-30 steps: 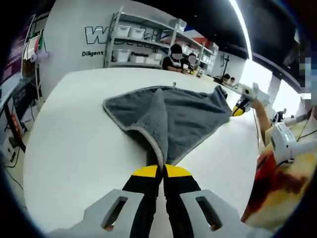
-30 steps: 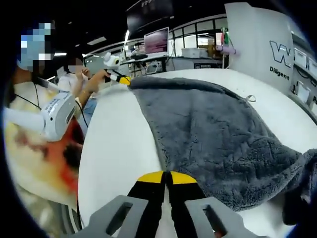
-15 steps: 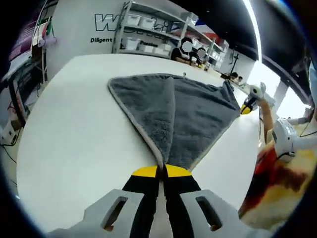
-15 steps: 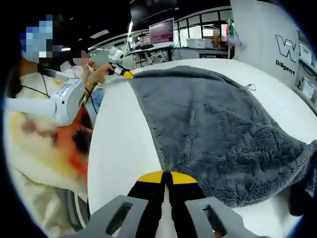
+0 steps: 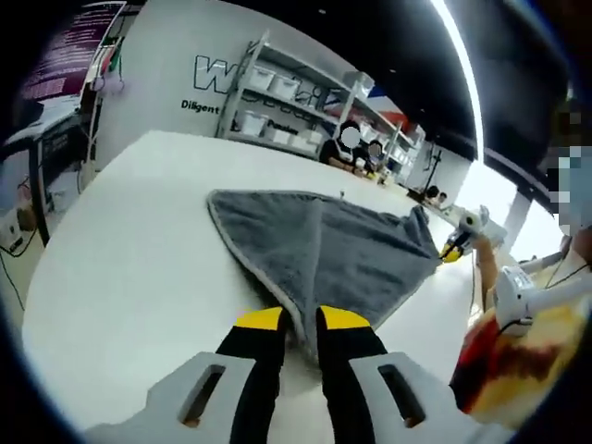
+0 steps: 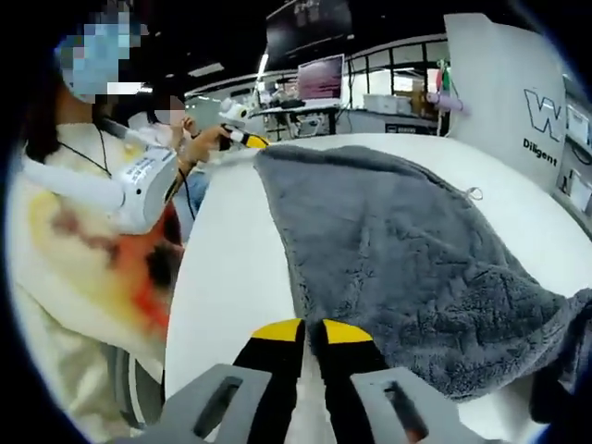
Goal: Fold the towel on the table until its edges align and the towel forms a compact rectangular stack.
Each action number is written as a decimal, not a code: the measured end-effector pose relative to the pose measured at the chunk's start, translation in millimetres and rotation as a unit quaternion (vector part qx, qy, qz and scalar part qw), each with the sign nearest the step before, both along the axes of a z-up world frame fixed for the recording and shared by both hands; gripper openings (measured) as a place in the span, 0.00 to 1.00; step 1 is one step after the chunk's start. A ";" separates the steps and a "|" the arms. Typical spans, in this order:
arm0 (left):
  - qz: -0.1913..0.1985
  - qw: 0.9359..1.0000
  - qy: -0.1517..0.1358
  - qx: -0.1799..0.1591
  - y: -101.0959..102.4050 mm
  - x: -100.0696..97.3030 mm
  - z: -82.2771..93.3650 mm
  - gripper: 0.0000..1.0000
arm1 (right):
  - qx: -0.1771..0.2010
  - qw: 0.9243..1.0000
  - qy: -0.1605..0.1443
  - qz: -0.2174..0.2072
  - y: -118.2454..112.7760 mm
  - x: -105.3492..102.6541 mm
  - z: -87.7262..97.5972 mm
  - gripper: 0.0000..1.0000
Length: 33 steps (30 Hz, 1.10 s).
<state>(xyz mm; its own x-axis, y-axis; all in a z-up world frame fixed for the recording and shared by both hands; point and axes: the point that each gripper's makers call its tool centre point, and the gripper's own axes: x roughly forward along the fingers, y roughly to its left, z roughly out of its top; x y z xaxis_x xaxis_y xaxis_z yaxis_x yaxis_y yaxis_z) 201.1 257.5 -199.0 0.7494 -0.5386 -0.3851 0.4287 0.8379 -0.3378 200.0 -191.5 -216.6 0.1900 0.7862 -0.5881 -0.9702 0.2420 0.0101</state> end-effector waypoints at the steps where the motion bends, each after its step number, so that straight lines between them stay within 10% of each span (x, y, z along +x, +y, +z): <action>1: 0.006 1.000 -0.005 0.005 0.6 0.9 1.7 0.23 | -0.001 1.000 -0.016 0.002 -1.1 1.6 1.5 0.21; 10: 0.031 0.998 -0.039 0.034 -1.6 30.5 12.5 0.34 | 0.038 0.992 -0.118 0.014 6.9 12.3 20.6 0.41; 17: 0.049 0.998 -0.045 0.009 -9.8 79.1 20.6 0.48 | 0.084 0.991 -0.100 -0.038 8.7 41.3 25.9 0.69; 26: 0.029 0.997 -0.017 0.068 -27.6 135.0 13.0 0.72 | 0.167 0.977 -0.095 -0.091 15.5 71.8 40.4 0.73; 33: -0.033 0.987 -0.062 0.145 -35.2 175.6 22.8 0.62 | 0.175 0.972 -0.118 -0.103 16.0 70.7 39.3 0.68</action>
<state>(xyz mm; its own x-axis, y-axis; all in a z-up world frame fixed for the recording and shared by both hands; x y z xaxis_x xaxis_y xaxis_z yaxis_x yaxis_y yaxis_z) 376.6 222.3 -176.2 0.7678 -0.4674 -0.4383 0.5076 0.8611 -0.0290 270.6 -175.5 -177.3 0.4609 0.8614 -0.2135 -0.8873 0.4524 -0.0898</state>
